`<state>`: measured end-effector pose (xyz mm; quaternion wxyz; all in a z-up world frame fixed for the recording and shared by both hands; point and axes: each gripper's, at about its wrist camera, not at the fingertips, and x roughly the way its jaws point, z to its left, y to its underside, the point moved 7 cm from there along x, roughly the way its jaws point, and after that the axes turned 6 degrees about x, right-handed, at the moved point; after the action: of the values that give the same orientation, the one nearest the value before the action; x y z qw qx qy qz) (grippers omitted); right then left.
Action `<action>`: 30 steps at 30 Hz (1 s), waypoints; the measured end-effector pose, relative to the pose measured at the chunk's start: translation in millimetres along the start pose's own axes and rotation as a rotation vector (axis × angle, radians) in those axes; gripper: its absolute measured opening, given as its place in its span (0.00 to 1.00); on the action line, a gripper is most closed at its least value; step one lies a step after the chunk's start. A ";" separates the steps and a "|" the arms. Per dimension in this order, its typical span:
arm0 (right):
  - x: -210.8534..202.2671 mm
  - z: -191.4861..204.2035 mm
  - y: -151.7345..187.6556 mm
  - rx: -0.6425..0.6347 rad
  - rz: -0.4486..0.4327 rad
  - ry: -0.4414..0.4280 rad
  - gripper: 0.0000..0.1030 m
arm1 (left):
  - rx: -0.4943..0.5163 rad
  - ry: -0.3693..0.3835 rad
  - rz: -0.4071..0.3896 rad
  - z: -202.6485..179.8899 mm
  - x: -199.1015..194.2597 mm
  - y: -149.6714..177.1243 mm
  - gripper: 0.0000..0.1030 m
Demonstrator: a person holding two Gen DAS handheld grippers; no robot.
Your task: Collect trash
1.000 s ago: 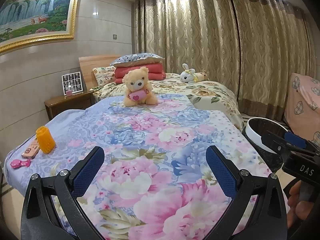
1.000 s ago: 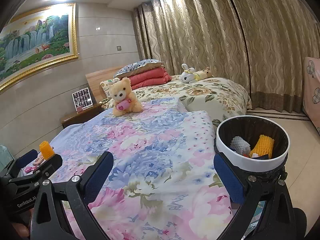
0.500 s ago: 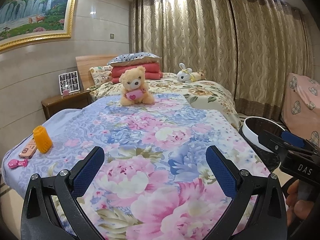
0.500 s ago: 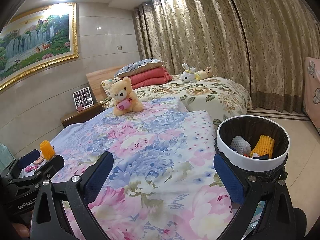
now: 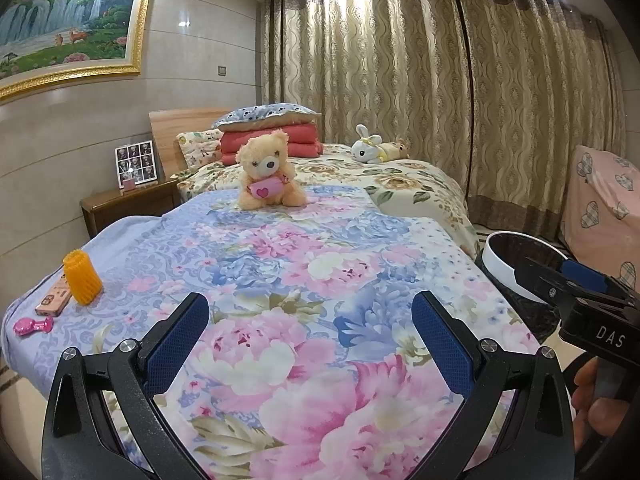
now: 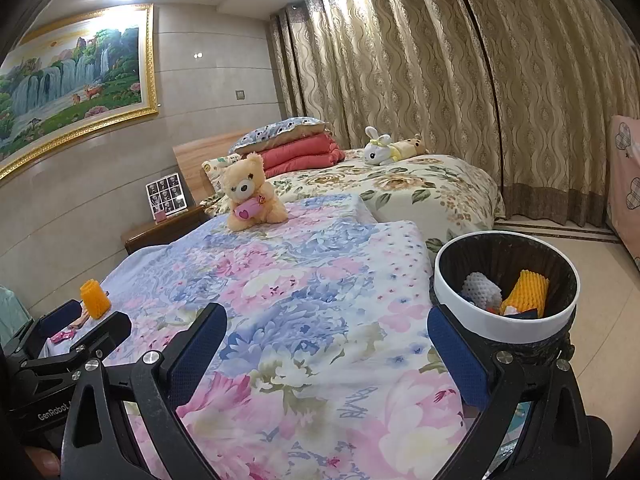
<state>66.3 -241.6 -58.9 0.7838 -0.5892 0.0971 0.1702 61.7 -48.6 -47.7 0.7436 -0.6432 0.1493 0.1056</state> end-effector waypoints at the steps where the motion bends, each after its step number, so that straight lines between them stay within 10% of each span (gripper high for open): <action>1: -0.2 0.0 -0.3 -0.001 0.000 0.000 0.98 | -0.001 0.001 0.000 -0.4 0.1 0.3 1.00; 30: 0.1 0.4 0.4 -0.005 0.005 -0.004 0.99 | -0.003 0.005 0.002 -0.7 -0.2 1.5 1.00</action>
<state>66.2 -241.2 -59.1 0.7820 -0.5908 0.0964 0.1736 61.0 -49.0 -49.2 0.7422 -0.6443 0.1520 0.1050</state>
